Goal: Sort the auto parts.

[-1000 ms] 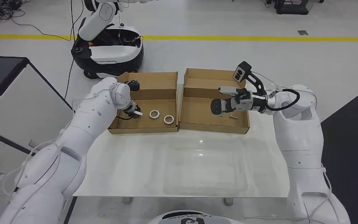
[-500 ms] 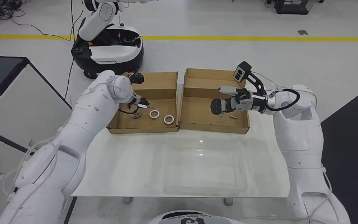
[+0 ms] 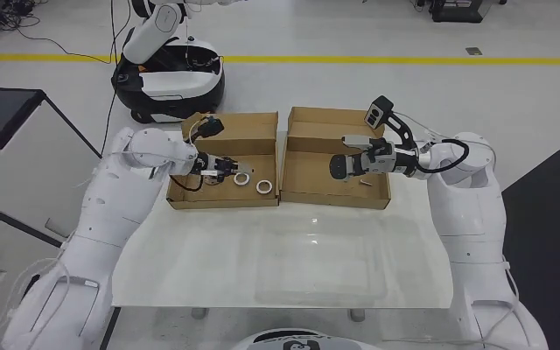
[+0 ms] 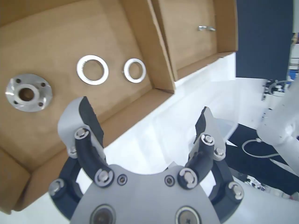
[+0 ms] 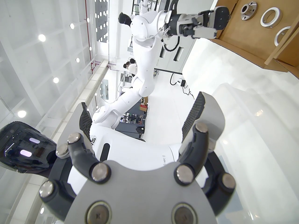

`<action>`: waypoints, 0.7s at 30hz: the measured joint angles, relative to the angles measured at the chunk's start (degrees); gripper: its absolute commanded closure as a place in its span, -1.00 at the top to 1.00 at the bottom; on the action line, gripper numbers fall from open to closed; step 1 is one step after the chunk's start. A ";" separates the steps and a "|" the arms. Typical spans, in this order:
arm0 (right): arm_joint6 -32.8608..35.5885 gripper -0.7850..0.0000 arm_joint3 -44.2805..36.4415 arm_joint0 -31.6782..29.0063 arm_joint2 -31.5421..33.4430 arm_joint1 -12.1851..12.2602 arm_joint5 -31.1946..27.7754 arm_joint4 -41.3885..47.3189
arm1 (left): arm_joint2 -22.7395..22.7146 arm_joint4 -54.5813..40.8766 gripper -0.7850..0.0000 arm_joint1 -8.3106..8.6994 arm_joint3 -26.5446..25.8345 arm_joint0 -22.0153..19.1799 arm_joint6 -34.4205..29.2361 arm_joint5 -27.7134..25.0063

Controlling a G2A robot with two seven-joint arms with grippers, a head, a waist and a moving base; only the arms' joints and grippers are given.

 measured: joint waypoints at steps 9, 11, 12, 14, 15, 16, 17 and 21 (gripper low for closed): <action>0.00 1.00 0.00 0.00 0.00 0.00 0.00 0.00 | -15.53 -16.39 1.00 3.32 -16.20 15.01 -7.15 -0.18; 0.00 1.00 0.00 0.00 0.00 0.00 0.00 0.00 | -18.64 -20.31 1.00 3.80 -18.38 17.26 -8.49 -0.19; 0.00 1.00 0.00 0.00 0.00 0.00 0.00 0.00 | -20.34 -22.74 1.00 4.00 -19.39 18.43 -8.79 -0.18; 0.00 1.00 0.00 0.00 0.00 0.00 0.00 0.00 | -22.65 -26.19 1.00 4.27 -20.56 20.06 -9.25 -0.21; 0.00 1.00 0.00 0.00 0.00 0.00 0.00 0.00 | -23.70 -27.68 1.00 4.39 -20.93 20.80 -9.37 -0.33; 0.00 1.00 0.00 0.00 0.00 0.00 0.00 0.00 | -24.93 -29.86 1.00 4.50 -21.28 21.75 -9.39 -0.57; 0.00 1.00 0.00 0.00 0.00 0.00 0.00 0.00 | -25.72 -31.34 1.00 4.57 -21.49 22.41 -9.49 -0.88; 0.00 1.00 0.00 0.00 0.00 0.00 0.00 0.00 | -28.03 -36.85 1.00 4.69 -22.19 24.72 -8.69 -2.94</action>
